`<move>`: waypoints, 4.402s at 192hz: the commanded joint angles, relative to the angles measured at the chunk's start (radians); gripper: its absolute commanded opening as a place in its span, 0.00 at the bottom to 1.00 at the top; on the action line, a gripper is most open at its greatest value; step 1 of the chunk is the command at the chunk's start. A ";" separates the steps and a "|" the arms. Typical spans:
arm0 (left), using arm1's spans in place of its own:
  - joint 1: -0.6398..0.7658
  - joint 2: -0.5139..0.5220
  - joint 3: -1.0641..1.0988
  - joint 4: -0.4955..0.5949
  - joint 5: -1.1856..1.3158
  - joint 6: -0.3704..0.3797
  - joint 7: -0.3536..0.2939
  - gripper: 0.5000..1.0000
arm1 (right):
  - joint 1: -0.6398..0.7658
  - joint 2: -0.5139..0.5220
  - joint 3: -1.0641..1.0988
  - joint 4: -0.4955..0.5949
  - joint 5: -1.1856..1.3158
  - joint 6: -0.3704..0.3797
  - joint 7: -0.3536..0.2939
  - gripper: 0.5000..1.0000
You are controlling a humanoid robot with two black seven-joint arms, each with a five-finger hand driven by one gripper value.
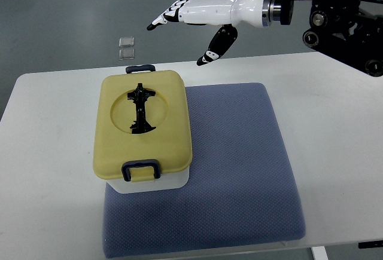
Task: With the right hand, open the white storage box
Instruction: 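Reach the right hand over the yellow lid toward its black handle, then close the right hand fingers around the black handle on the lid, then lift the yellow lid up off the box with the right hand, then lower the held lid onto the cushion beside the box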
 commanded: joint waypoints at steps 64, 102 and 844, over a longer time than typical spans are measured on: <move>0.001 0.000 0.001 0.000 -0.001 0.002 0.000 1.00 | -0.080 0.093 -0.001 -0.004 -0.026 -0.086 0.003 0.85; 0.001 0.000 0.001 0.000 -0.001 0.002 0.000 1.00 | -0.116 0.128 -0.001 -0.013 -0.027 -0.120 0.003 0.85; 0.001 0.000 0.001 0.003 -0.001 0.002 0.000 1.00 | -0.503 -0.088 0.012 -0.142 -0.142 -0.373 0.119 0.63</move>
